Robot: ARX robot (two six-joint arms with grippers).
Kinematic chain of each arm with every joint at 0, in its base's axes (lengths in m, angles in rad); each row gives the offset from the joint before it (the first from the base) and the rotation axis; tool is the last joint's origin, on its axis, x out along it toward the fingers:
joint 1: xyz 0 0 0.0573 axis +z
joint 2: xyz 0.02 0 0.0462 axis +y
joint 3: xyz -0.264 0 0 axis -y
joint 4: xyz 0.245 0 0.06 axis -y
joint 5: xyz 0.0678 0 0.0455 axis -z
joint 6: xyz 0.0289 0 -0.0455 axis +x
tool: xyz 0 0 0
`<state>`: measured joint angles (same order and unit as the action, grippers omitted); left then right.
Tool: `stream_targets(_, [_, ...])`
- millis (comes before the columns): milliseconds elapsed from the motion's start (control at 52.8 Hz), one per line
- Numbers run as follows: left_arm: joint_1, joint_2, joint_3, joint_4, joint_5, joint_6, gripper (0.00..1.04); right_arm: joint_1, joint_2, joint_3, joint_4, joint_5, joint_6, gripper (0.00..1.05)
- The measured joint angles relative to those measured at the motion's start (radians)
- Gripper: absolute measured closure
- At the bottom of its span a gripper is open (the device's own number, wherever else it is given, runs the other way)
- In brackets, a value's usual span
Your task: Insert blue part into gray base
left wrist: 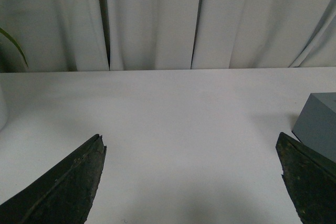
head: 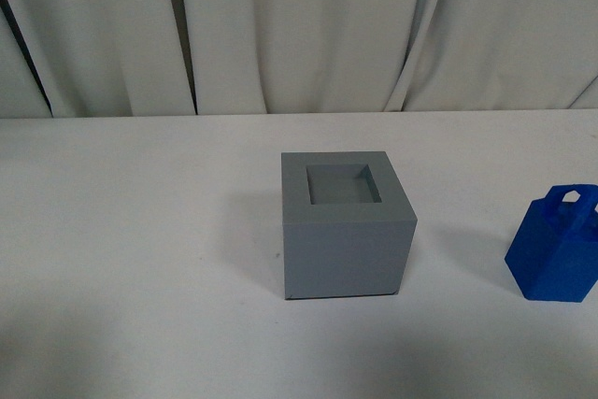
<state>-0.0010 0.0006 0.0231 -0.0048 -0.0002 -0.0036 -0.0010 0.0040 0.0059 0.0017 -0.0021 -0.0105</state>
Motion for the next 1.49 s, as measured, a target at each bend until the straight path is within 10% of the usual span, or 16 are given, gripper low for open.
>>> stream_targets(208, [0.000,0.000,0.000,0.000,0.000,0.000,0.06,-0.005,0.003,0.000,-0.002,-0.020,-0.002,0.07])
stream_targets(341, [0.000,0.000,0.000,0.000,0.002,0.000,0.06,-0.185,0.188,0.039,-0.009,-0.573,-0.031,0.07])
stream_targets(454, [0.000,0.000,0.000,0.000,0.000,0.000,0.06,-0.203,0.328,0.067,0.063,-0.777,-0.045,0.07])
stream_targets(700, [0.000,0.000,0.000,0.000,0.000,0.000,0.06,-0.101,0.687,0.298,0.133,-0.704,-0.142,0.07])
stream_targets(1495, [0.000,0.000,0.000,0.000,0.000,0.000,0.06,0.068,1.634,1.257,-0.744,-0.470,-1.168,0.07])
